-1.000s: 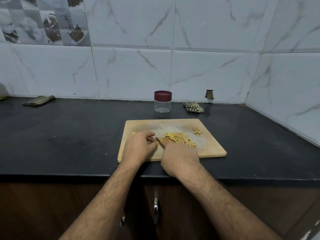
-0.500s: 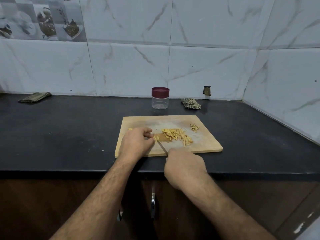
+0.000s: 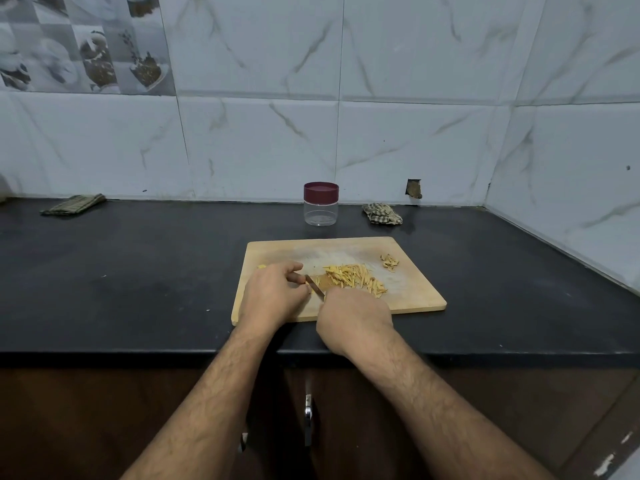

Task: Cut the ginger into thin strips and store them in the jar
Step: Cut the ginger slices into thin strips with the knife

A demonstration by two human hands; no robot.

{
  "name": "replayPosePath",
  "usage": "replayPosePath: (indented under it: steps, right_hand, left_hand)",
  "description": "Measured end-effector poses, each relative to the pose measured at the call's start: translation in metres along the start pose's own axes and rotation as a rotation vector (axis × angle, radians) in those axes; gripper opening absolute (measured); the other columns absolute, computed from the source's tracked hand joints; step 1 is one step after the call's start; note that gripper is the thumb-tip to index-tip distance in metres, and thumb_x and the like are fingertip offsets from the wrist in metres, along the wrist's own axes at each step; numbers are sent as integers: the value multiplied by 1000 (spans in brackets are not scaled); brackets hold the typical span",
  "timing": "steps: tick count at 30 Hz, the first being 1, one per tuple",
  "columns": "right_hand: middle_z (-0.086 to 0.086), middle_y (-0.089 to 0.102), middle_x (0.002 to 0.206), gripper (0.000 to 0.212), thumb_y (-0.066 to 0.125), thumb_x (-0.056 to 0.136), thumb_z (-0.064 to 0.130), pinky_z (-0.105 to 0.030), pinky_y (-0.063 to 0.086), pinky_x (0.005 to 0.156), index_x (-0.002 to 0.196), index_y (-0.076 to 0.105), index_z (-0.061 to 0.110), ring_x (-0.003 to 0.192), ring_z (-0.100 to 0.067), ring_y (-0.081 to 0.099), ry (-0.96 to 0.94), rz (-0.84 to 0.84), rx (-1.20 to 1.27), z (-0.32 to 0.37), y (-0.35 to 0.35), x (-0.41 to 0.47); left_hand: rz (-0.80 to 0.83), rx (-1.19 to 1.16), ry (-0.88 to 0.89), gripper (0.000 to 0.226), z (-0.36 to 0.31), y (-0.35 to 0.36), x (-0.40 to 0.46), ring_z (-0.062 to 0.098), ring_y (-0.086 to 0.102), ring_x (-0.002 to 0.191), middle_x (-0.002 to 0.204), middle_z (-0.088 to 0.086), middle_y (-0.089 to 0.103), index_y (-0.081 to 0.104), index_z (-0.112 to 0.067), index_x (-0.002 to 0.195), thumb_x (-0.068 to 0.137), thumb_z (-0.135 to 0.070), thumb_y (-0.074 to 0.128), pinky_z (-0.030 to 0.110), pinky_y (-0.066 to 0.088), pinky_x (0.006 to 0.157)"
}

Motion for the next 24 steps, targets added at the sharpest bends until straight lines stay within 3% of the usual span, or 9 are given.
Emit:
replayPosePath:
  steps: [24]
  right_hand:
    - [-3,64,114,28,46,98,19,-33,38,71,125,56,15,88,-21,51,-16,-21,-50,2,-1,8]
  left_hand:
    - [-9,4,9,43,4,2,3,6,63,99,91,-19,72,67,-27,124,81,-24,71,25,48,88]
Point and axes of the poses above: each hand's wrist, its own x-axis towards the middle knuckle, its own y-axis out of the palm, z = x × y, the point moved 2 cm from there along x, towards the middle knuckle
